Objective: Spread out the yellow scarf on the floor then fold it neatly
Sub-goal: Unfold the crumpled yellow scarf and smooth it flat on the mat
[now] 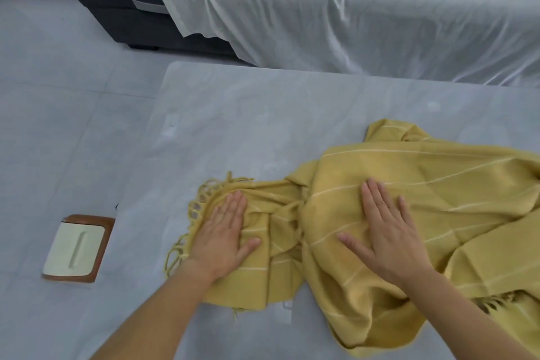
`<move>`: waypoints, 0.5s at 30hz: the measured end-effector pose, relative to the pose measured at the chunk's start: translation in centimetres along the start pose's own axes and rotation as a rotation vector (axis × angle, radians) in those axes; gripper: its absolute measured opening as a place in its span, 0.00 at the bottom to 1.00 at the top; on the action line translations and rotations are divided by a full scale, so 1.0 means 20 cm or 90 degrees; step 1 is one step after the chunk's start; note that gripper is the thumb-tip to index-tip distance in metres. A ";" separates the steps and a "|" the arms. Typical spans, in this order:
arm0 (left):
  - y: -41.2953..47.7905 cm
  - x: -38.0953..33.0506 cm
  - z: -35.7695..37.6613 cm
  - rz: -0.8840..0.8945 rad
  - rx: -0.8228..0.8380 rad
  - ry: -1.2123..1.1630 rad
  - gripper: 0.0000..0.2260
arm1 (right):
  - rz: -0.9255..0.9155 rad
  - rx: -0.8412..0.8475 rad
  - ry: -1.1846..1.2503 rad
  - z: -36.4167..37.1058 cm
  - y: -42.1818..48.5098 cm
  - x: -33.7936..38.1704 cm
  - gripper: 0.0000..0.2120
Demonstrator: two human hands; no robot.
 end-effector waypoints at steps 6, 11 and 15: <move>-0.25 0.50 -0.01 -0.145 0.044 0.058 0.43 | -0.085 -0.034 0.008 -0.04 0.15 0.32 0.45; -0.35 0.59 -0.05 -0.202 0.044 0.024 0.45 | -0.115 0.033 -0.011 0.07 0.24 0.50 0.47; -0.26 0.37 -0.17 -0.125 -0.030 -0.045 0.39 | -0.043 0.116 -0.038 0.19 0.19 0.35 0.51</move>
Point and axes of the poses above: each hand's wrist, its own y-axis towards the middle knuckle, its own z-axis out of the palm, x = y × z, the point moved 7 cm from there along y, towards the middle knuckle, and after that the axes turned 4 degrees about -x, right-handed, at the moved point
